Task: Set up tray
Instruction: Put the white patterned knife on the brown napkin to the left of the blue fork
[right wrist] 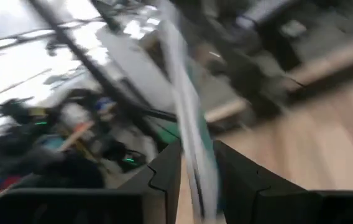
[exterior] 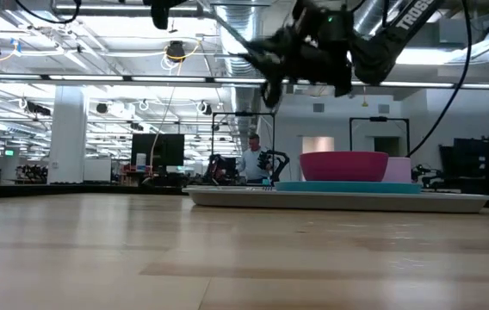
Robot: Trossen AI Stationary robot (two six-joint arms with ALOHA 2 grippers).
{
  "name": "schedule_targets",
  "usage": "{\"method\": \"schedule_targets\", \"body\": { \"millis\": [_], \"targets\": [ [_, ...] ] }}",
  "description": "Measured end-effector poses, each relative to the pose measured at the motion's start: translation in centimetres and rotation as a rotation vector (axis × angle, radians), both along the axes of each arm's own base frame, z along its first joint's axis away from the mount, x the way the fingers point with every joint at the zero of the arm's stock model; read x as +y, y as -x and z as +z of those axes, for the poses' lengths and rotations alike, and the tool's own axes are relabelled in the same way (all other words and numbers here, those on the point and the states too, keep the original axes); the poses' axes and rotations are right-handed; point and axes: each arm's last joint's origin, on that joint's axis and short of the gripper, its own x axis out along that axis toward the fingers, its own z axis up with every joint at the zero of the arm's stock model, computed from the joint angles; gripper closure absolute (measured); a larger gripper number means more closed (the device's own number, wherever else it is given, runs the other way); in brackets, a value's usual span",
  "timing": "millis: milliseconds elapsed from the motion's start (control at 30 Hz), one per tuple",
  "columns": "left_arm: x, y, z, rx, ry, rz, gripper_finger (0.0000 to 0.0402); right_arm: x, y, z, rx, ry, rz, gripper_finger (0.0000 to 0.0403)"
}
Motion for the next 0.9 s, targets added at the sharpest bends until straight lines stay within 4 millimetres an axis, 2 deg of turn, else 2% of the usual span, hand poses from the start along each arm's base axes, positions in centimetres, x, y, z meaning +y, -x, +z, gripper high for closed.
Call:
{"method": "schedule_targets", "body": {
  "millis": [133,267,333,467,600,733,900],
  "targets": [
    [1.0,0.1,-0.1,-0.010,-0.017,0.025,0.0401,-0.8,0.2,-2.3,0.206,-0.014,-0.119,0.0319],
    [2.0,-0.6,-1.1,0.043,-0.017,0.040,0.0401,0.3,0.3,-4.3,0.392,0.035,-0.180,0.0319],
    [2.7,-1.0,-1.8,0.089,0.000,0.056,0.0401,0.8,0.4,-4.4,0.442,0.062,-0.217,0.0319],
    [4.3,-1.7,-4.1,0.217,0.111,0.059,0.0401,1.7,1.5,-2.7,0.494,0.149,-0.315,0.0321],
    [5.8,-3.3,-6.1,0.245,0.219,-0.029,0.0401,3.5,3.4,-0.4,0.591,0.275,-0.488,0.0322],
    [7.5,-5.8,-8.5,0.290,0.324,-0.094,0.0401,6.3,6.1,2.1,0.671,0.407,-0.655,0.0322],
    [10.2,-9.7,-11.2,0.363,0.378,-0.103,0.0401,10.2,8.5,4.5,0.642,0.501,-0.777,0.0322]
  ]
}}
